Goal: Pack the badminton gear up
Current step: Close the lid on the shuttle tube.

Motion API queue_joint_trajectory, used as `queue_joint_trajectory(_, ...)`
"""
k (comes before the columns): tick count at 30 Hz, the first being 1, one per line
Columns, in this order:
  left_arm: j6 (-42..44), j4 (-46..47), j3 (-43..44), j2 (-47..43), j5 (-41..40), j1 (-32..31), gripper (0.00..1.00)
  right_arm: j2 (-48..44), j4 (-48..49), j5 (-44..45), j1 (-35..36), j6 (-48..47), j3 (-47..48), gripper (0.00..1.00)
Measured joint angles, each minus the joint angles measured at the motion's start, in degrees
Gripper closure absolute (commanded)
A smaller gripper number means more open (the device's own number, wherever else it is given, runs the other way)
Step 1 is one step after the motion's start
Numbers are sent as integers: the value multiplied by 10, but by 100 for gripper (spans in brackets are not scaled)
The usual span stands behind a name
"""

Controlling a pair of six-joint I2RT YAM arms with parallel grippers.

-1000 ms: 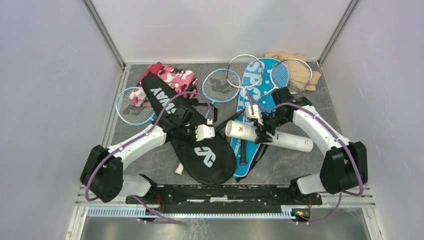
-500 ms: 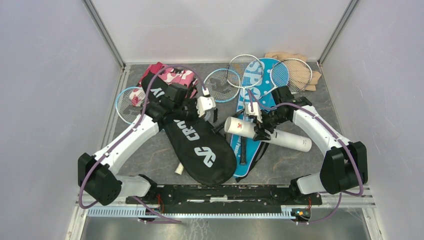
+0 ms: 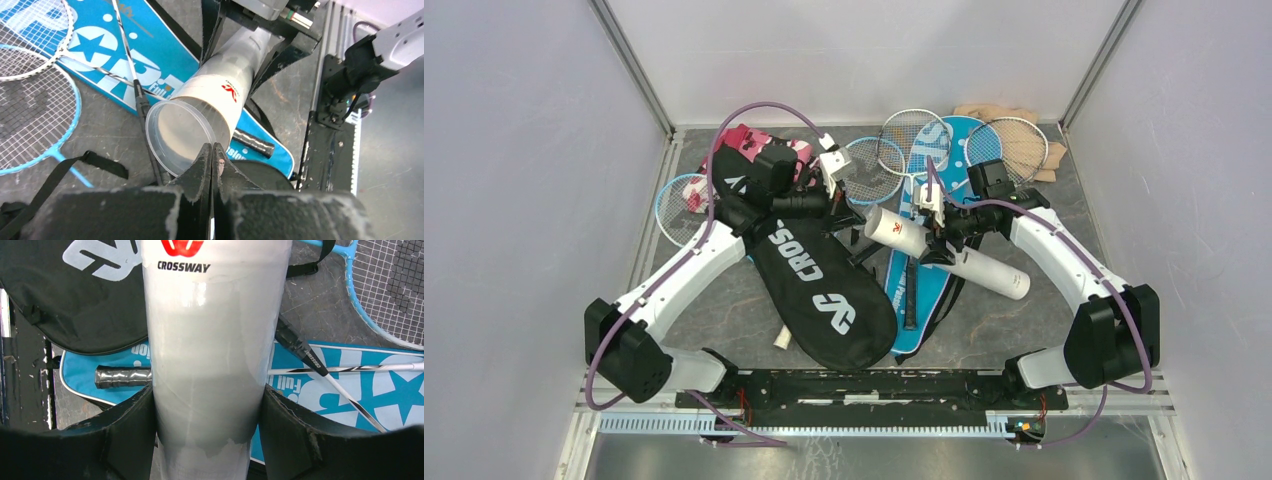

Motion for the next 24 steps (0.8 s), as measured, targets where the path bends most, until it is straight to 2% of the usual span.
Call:
queue_joint_trajectory(8, -83, 65, -10, 7, 25, 0, 98, -8, 26, -3, 0, 35, -1, 87)
queue_joint_trajectory(24, -120, 110, -28, 13, 40, 0, 98, -17, 40, -14, 0, 50, -7, 87)
